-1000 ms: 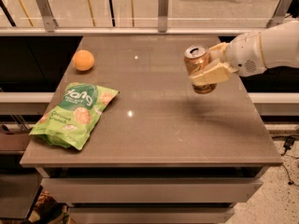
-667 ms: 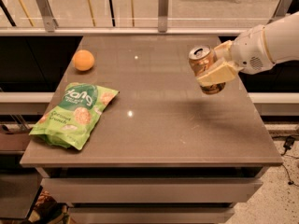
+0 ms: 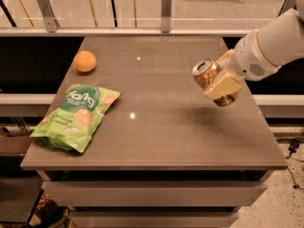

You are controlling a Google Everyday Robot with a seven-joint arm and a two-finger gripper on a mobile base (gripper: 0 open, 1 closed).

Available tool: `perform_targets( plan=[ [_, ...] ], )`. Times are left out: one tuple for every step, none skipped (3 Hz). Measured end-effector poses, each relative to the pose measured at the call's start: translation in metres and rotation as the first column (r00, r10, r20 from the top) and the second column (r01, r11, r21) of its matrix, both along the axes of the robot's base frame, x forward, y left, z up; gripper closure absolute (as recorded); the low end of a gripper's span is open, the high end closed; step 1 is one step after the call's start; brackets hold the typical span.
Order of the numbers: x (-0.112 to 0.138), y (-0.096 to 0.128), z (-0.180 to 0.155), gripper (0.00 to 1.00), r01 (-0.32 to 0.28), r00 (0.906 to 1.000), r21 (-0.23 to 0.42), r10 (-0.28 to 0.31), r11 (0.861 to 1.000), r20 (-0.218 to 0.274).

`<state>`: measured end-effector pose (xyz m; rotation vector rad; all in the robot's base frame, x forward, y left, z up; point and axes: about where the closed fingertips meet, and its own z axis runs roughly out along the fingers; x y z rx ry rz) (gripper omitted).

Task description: Knock orange can over

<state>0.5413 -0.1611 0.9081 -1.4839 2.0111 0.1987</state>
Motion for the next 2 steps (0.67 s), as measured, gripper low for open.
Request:
perform_targets(
  plan=[
    [-0.004,-0.001,-0.013,1.00,0.005,0.9993,-0.122,-0.009,0.992,-0.036],
    [-0.004,-0.001,-0.030,1.00,-0.009,0.9973,-0.229,-0.008,0.973,-0.073]
  ],
)
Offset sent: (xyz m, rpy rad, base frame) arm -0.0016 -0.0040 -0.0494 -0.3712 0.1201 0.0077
